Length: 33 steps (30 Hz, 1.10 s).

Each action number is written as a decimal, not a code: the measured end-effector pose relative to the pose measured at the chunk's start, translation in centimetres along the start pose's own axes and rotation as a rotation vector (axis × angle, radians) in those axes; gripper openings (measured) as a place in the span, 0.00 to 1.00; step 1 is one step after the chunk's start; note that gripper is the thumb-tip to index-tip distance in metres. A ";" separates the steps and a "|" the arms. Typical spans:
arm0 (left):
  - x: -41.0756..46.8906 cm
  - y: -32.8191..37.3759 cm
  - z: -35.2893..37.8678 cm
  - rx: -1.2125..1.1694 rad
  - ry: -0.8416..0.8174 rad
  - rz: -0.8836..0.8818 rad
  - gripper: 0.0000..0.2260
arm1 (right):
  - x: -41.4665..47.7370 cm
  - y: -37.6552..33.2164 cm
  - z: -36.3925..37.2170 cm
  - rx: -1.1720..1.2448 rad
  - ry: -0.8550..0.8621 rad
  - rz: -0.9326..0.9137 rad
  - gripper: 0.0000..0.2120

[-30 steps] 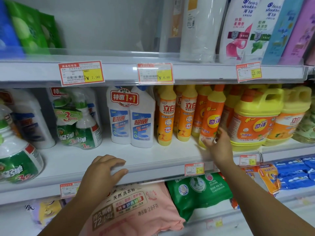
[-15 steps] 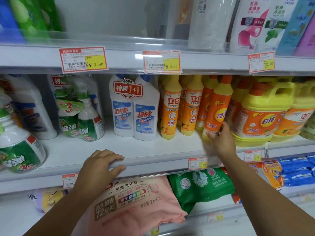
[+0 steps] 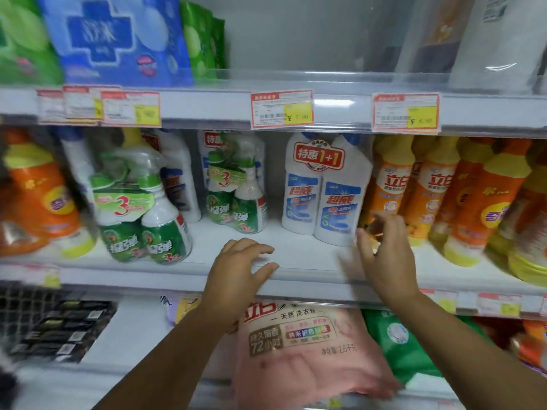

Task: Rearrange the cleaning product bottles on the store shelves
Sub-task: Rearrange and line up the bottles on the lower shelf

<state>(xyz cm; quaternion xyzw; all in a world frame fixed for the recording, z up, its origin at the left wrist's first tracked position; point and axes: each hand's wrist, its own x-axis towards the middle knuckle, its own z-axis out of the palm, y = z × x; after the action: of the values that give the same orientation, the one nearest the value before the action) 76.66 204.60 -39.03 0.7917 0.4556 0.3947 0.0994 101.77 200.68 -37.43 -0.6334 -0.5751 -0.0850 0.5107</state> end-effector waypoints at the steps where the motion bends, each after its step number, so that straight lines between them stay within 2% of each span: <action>1: -0.2 -0.8 -0.9 0.012 0.013 -0.014 0.11 | -0.5 -1.6 1.5 0.023 -0.074 -0.040 0.17; 4: -1.0 -3.5 -3.9 0.046 0.038 -0.082 0.11 | -1.6 -6.3 6.0 0.095 -0.274 -0.094 0.18; 10: -3.3 -9.9 -10.4 0.116 0.182 -0.230 0.10 | -2.3 -14.4 14.1 0.342 -0.558 0.024 0.22; 12: -4.1 -11.7 -12.0 0.121 0.237 -0.289 0.11 | -2.3 -16.6 16.5 0.440 -0.640 0.064 0.28; 15: -5.0 -13.8 -13.5 0.148 0.303 -0.353 0.16 | -2.4 -19.9 19.8 0.529 -0.740 0.109 0.43; 17: -5.5 -14.6 -13.7 0.164 0.308 -0.356 0.22 | -2.4 -21.1 21.6 0.577 -0.725 0.125 0.44; 19: -5.7 -15.2 -13.7 0.165 0.284 -0.367 0.27 | -2.4 -21.5 22.4 0.569 -0.688 0.121 0.38; 21: -5.7 -15.5 -13.7 0.156 0.248 -0.380 0.30 | -2.4 -20.7 22.1 0.534 -0.678 0.100 0.36; 26: -5.7 -15.8 -13.6 0.147 0.146 -0.384 0.29 | -1.2 -16.6 18.7 0.441 -0.602 0.121 0.35; 31: -6.0 -15.7 -13.3 0.143 0.045 -0.412 0.27 | 0.4 -13.7 16.8 0.275 -0.412 0.128 0.31; 33: -5.9 -15.6 -13.2 0.124 0.043 -0.412 0.27 | 0.5 -13.7 16.7 0.202 -0.404 0.144 0.35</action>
<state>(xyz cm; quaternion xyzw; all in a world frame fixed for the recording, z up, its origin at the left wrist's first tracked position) 55.61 205.99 -41.43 0.6778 0.6332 0.3542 0.1191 82.76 210.90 -37.29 -0.6227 -0.6245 0.1381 0.4508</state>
